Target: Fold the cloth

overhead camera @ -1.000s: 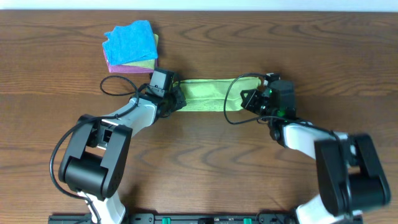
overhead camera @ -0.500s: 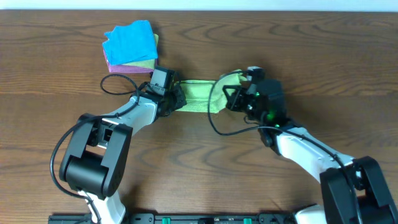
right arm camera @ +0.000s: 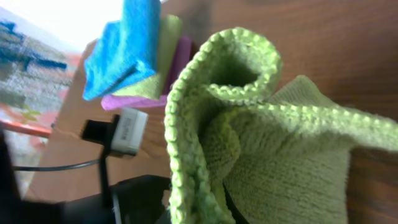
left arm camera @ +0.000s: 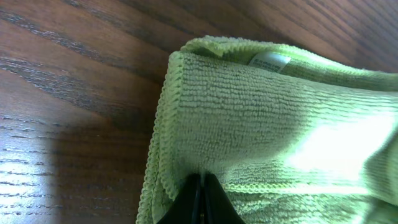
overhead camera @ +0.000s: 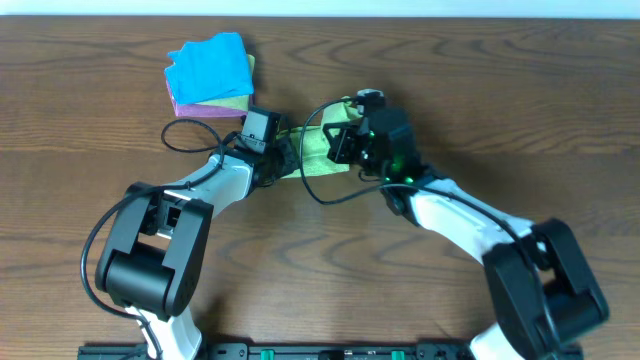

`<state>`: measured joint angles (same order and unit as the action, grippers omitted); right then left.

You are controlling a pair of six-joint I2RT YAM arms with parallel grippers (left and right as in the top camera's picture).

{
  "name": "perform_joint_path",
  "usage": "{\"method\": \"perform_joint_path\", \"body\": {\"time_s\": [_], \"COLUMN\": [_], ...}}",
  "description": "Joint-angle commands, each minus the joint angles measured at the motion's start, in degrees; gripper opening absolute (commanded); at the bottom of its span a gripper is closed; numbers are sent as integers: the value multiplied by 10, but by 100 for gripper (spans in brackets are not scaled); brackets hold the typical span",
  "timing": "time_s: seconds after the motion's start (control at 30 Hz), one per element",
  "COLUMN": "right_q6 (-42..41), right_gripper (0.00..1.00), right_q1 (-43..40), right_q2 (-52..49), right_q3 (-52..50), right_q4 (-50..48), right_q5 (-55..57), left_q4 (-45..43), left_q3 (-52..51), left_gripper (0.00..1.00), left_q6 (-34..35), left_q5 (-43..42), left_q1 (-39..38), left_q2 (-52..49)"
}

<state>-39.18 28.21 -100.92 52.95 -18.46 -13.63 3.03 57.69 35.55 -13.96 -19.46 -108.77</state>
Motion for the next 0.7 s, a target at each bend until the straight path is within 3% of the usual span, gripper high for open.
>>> {"method": "perform_joint_path", "body": {"time_s": [0.0,0.67], "right_q6": [19,81], "right_gripper": [1,1], "right_q1": [13,34], "right_q2": [-22,-43], "right_q3": [31,41], "right_q4": [12,33], "right_q5": [-6,-7], "left_q4": [4,28], "left_q3": [11,11], "left_gripper": [6,6], "left_q6": [-9,-24], "left_q5": [4,-26], "left_q1": [0,64], "left_q2": [-12,45]}}
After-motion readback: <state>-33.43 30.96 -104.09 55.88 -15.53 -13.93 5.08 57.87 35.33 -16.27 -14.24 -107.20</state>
